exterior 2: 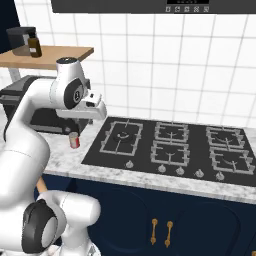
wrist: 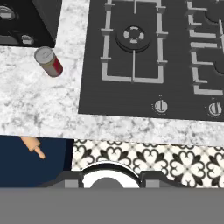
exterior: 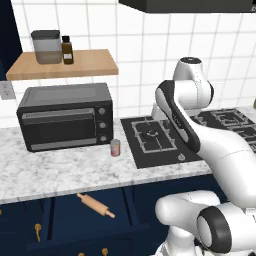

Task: Pick the rolling pin from the drawer and place it on the counter.

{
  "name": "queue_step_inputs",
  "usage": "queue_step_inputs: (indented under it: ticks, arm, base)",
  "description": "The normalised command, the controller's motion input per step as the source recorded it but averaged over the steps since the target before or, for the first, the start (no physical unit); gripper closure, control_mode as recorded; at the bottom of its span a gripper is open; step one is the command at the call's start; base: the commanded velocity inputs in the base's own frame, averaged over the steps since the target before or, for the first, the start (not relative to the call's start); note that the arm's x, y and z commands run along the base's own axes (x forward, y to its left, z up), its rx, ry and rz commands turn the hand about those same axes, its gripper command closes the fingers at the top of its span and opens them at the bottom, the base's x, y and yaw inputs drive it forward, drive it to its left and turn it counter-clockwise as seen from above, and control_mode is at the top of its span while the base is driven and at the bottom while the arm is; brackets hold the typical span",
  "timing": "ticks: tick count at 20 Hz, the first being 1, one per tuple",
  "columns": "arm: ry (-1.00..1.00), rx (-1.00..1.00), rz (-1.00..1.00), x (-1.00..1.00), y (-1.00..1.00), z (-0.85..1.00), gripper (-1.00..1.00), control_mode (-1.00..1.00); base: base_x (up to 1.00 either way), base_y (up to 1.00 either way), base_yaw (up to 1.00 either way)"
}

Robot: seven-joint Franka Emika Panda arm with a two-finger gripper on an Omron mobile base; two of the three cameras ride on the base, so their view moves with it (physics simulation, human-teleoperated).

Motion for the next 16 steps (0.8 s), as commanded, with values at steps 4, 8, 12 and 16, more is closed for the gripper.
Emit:
queue_step_inputs:
  ticks: [4, 8, 12, 16]
  arm:
    - [0.0, 0.0, 0.0, -0.31, 0.35, -0.13, -1.0, -1.0]
    - [0.0, 0.0, 0.0, -0.56, 1.0, -0.15, -1.0, -1.0]
    - [0.0, 0.0, 0.0, -0.34, 1.0, -0.12, -1.0, -1.0]
    - [0.0, 0.0, 0.0, -0.16, 1.0, -0.29, -1.0, -1.0]
  base:
    - [0.0, 0.0, 0.0]
    - [0.0, 0.0, 0.0]
    - [0.0, 0.0, 0.0]
    - [0.0, 0.0, 0.0]
